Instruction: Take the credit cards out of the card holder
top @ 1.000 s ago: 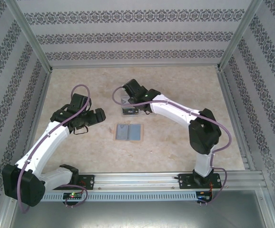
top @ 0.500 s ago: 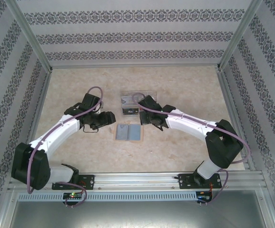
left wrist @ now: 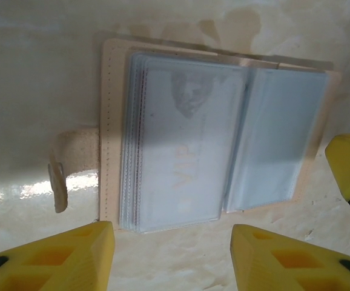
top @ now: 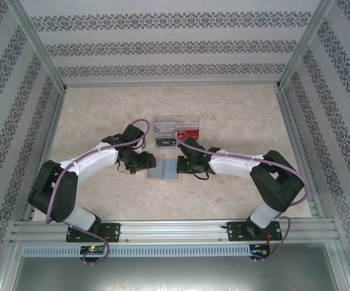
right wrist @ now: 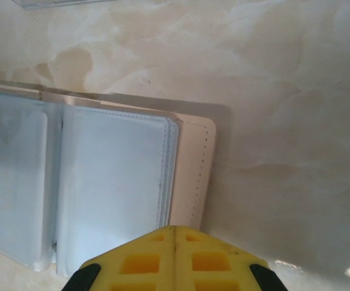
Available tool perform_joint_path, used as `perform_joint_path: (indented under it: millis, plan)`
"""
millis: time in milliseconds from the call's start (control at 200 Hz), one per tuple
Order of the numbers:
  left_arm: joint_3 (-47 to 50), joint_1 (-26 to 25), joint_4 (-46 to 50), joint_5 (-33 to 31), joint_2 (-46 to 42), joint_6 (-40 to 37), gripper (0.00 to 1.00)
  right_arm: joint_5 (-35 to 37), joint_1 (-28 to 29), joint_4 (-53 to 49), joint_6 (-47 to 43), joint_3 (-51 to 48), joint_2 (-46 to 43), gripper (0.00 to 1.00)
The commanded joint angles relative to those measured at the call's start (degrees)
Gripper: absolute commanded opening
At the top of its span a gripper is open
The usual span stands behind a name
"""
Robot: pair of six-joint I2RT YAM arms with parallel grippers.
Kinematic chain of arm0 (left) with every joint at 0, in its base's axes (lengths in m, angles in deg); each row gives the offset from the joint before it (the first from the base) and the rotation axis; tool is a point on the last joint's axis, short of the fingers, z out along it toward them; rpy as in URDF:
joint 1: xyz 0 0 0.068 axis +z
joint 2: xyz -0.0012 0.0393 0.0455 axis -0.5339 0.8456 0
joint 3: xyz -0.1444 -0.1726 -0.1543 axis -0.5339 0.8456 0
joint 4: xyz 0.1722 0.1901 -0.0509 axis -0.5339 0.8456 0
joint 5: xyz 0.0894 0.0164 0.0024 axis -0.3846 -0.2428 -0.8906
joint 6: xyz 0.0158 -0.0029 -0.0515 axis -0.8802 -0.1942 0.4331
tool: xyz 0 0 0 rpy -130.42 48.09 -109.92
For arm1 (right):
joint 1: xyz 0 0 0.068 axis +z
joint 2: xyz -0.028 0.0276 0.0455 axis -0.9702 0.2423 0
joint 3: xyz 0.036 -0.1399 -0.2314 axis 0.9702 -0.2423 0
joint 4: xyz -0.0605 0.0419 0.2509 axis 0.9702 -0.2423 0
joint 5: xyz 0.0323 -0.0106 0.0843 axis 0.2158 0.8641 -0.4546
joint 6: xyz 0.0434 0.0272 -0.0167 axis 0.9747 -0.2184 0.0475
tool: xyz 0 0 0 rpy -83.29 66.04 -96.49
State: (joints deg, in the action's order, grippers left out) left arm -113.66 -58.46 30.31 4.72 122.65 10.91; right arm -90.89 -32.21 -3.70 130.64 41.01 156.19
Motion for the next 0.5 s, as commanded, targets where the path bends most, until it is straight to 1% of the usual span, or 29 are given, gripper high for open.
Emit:
perform_joint_path:
  millis: [0, 125, 495]
  plan:
    - [-1.68, -0.92, -1.43, 0.91, 0.96, -1.10, 0.53, -0.30, 0.53, 1.02, 1.65, -0.28, 1.35, 0.00]
    - [-1.81, -1.36, -1.64, 0.89, 1.97, -1.36, 0.52, 1.02, 0.55, -0.10, 1.70, -0.49, 1.74, 0.00]
    - [-2.66, -1.82, -2.35, 1.40, 4.98, -2.17, 0.51, 1.88, 0.57, -1.45, 1.45, -0.38, 2.40, 0.00]
